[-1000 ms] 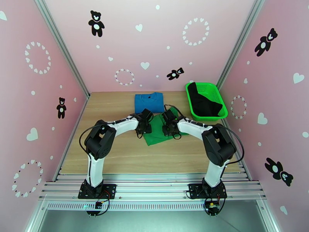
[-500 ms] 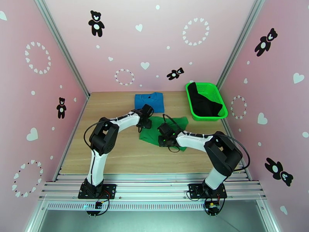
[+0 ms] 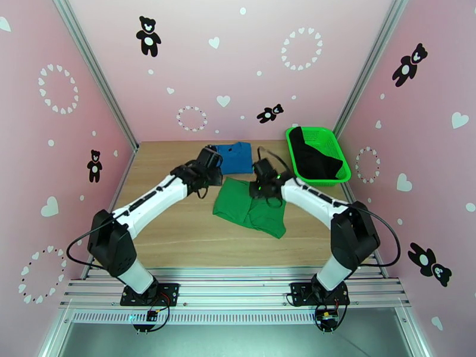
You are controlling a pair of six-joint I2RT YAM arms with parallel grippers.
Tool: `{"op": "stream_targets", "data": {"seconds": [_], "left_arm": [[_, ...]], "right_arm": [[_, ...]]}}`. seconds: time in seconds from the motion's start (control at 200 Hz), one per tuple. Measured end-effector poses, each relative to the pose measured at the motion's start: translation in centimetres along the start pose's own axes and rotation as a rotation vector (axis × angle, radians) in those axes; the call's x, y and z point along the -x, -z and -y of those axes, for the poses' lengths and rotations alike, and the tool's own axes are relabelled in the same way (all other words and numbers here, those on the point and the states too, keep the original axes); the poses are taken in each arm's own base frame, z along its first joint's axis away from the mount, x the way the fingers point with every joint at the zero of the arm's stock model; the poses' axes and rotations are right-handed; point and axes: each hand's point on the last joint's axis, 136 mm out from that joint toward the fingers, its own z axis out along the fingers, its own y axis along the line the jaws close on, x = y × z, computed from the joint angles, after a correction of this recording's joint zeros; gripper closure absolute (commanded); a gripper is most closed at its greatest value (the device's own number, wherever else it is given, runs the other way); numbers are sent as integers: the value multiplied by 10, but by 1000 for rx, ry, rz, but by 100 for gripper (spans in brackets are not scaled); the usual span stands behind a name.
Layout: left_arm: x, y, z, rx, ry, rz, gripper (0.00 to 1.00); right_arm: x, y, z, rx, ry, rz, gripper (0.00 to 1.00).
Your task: Fold and stack the mixed laundry pile
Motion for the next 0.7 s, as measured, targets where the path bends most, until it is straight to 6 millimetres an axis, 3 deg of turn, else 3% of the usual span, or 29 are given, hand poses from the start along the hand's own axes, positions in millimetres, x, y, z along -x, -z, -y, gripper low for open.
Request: {"op": "stream_targets", "data": {"seconds": [0.11,0.17,0.245,0.335,0.44,0.696], "left_arm": [[-67,-45,13,7,3,-152,100],[-101,-65,14,30,6,-225,100],[-126,-80,12,56,24,-272,100],[-130,-86,11,67,75,-267,100],[-123,-90,12,69,125,-229,100],[-115,-101,1,105,109,-189,100]], "right_arm": [[33,-23,1,26,39,-2,100],[35,-44,4,29,51,-35,100],[28,-72,13,22,57,-96,100],[10,-100,26,9,45,-171,100],[-4,-118,39,-10,25,-223,100],[-13,-121,45,-1,-60,-164,100]]}}
